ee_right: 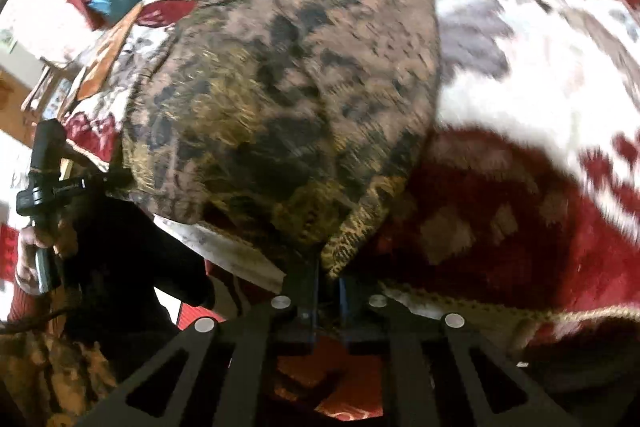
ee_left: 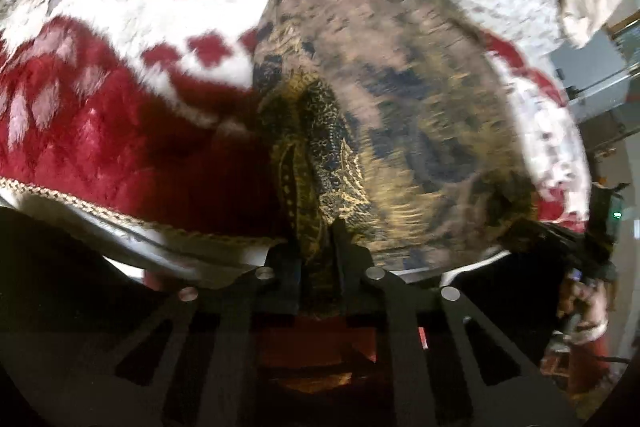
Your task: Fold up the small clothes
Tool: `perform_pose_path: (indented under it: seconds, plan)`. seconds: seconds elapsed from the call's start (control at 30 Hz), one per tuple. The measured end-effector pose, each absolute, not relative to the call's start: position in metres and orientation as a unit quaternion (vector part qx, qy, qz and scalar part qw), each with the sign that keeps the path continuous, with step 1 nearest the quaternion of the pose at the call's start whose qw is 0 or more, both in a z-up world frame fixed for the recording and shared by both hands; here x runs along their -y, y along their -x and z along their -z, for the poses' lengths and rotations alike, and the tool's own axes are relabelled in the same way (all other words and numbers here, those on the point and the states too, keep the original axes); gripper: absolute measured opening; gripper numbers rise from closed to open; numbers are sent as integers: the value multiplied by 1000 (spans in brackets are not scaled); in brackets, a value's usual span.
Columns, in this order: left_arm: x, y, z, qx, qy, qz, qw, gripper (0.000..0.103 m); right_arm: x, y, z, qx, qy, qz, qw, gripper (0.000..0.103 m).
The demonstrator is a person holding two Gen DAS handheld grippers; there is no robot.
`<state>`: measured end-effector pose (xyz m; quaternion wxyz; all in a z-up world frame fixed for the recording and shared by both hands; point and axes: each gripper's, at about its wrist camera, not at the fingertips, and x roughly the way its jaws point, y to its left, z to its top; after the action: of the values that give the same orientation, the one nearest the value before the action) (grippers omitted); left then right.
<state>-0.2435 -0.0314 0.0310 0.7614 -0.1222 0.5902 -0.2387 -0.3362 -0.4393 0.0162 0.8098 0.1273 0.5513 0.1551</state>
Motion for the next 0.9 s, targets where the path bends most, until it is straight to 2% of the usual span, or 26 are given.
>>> perform_pose_path:
  seconds: [0.13,0.3,0.4,0.53,0.67,0.73,0.8,0.9]
  plan:
    - [7,239,-68,-546,192,277,767,10,450,333,-52,-502,-152,-169,834,7]
    - [-35,223,-126,-449,255,265,814,7,470,326,-111,-404,-211,-189,870,7]
    - [-45,209,-152,-404,260,250,840,7,476,310,-136,-358,-224,-178,889,7]
    - [-38,196,-151,-433,233,253,833,7,478,285,-147,-347,-219,-169,896,7]
    - [-27,201,-109,-500,233,240,799,7,477,279,-139,-361,-206,-165,894,7]
    - [-17,205,-84,-534,226,222,784,14,484,279,-129,-367,-220,-160,890,7]
    - [-9,212,-64,-559,217,206,773,36,491,281,-120,-371,-234,-156,885,7]
    - [0,222,-45,-582,217,206,757,53,496,282,-111,-379,-243,-153,880,7]
